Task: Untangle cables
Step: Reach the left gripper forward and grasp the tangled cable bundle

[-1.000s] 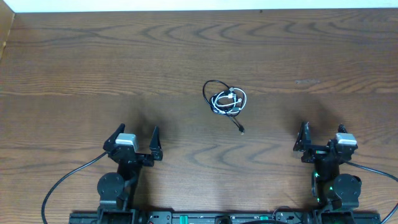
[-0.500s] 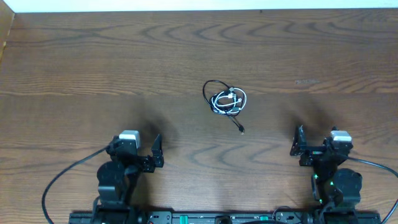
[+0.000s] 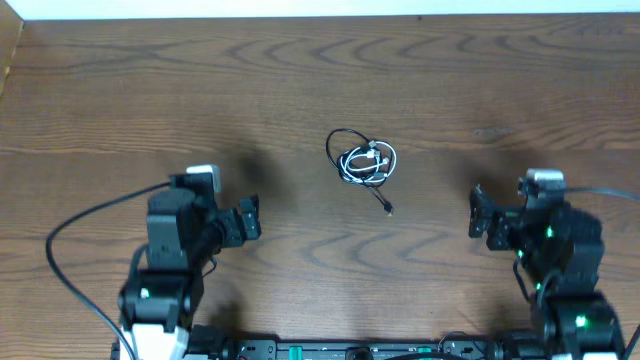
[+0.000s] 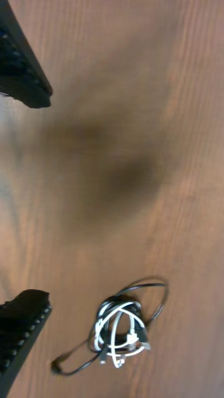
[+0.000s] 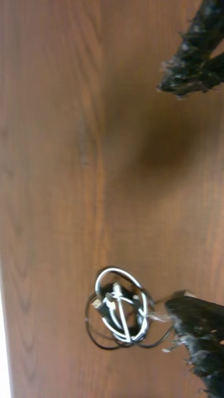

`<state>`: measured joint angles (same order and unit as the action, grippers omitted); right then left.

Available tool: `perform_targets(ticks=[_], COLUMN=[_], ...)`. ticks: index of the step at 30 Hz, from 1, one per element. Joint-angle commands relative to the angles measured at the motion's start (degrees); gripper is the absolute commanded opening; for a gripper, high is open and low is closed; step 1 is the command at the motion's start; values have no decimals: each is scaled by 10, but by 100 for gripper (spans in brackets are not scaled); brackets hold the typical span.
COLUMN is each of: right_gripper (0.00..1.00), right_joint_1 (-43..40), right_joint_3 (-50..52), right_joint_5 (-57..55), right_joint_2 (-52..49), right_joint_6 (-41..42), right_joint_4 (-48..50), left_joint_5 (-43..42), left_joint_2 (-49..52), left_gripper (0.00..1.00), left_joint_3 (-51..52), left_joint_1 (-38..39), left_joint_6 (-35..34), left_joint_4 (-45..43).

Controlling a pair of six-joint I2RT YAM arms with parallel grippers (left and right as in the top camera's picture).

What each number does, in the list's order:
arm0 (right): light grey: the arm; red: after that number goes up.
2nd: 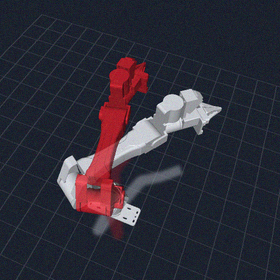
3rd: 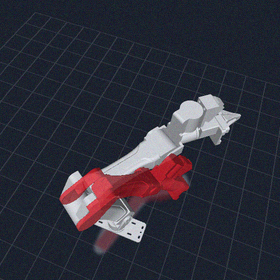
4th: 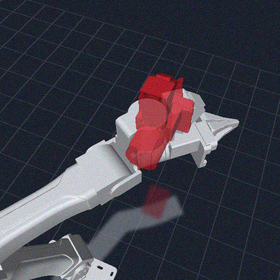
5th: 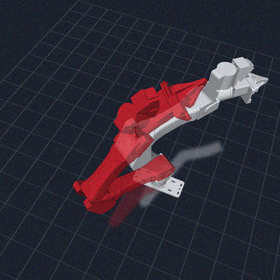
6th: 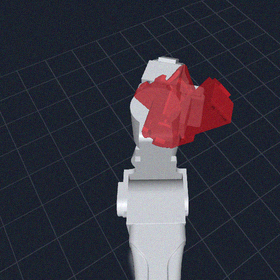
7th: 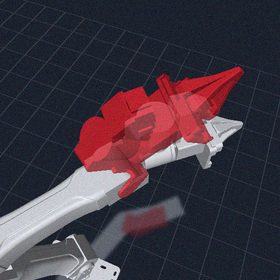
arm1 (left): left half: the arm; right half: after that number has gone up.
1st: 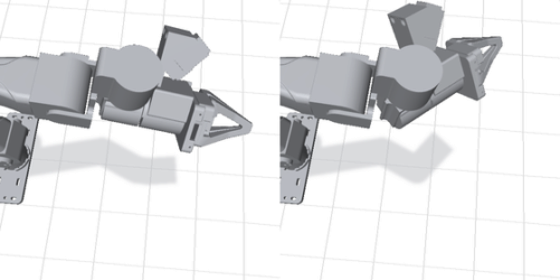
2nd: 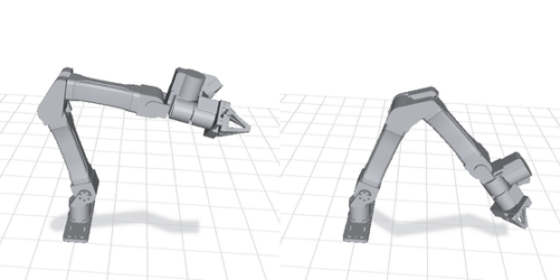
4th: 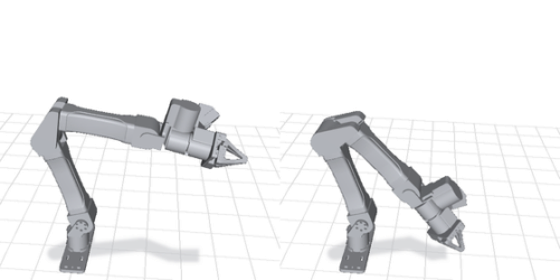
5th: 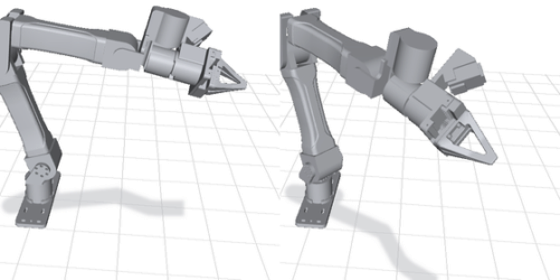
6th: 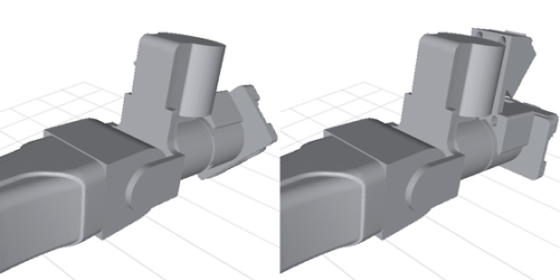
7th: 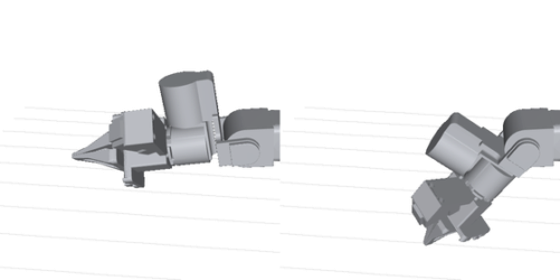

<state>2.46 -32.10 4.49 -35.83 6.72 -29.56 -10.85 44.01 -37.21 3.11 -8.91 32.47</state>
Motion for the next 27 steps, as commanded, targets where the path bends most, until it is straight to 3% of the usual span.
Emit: perform_targets(ticks=[1,6,10,19,27], right_gripper=[99,99,99,99,99], right_joint_1=[-3,-3,-3,-3,-2], right_joint_3=[-64,-137,-140,-140,-140], right_joint_5=[26,25,15,37,37], right_joint_2=[-64,-145,-171,-202,-204], right_joint_6=[-8,-6,-10,-10,16], right_joint_4=[-37,-120,-127,-126,-124], left_joint_5=[-7,-7,11,8,-40], left_joint_2=[45,72,72,72,96], left_gripper=[98,98,98,98,98], left_joint_3=[-61,-87,-86,-86,-86], left_joint_1=[1,1,1,1,3], left_joint_6=[-56,-61,-60,-61,-65], left_joint_4=[48,131,170,153,58])
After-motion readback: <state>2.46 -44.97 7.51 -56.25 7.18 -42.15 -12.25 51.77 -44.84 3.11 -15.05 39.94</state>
